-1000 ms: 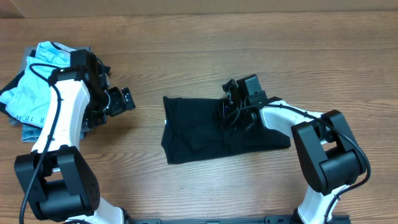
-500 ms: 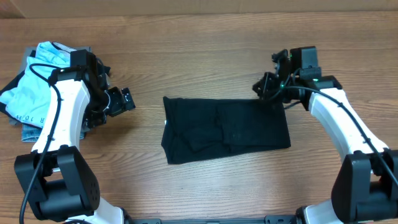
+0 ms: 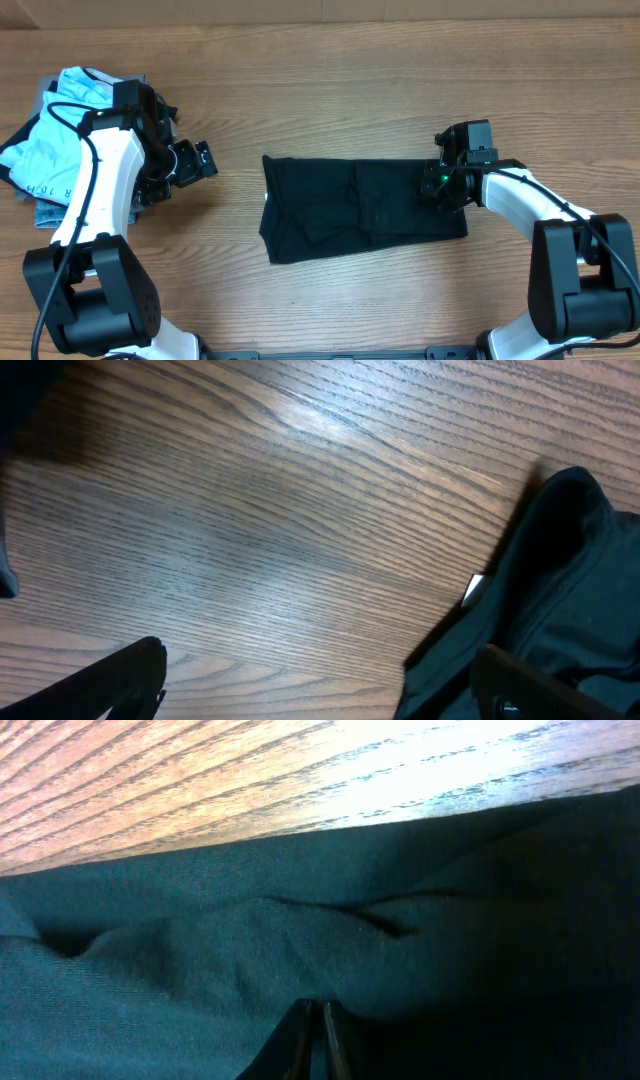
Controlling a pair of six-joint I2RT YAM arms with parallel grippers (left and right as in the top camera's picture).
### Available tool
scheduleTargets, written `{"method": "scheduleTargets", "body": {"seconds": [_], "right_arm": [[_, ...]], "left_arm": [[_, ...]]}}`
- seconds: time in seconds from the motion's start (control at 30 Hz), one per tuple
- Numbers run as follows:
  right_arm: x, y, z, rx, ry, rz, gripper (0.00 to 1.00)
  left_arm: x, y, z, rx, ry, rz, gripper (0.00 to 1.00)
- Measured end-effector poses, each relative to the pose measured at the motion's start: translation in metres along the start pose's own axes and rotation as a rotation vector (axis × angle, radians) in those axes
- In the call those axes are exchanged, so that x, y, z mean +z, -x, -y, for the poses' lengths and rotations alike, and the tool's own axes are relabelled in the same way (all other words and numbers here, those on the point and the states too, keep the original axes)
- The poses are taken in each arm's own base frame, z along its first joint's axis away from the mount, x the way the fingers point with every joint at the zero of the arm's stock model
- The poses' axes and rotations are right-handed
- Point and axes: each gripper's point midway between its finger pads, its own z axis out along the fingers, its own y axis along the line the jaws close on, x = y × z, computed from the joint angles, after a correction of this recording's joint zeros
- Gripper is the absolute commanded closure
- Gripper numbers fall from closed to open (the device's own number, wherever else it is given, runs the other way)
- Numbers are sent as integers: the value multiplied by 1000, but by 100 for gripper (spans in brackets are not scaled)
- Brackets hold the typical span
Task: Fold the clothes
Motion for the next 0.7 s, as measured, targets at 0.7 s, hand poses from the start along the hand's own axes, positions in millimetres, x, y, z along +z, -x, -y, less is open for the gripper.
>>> {"method": "scheduleTargets", "body": {"seconds": [0.7], "right_arm": [[-143, 44, 52, 164, -178, 5, 80]], "left_arm": [[0, 0, 0, 0, 0, 0, 0]]}}
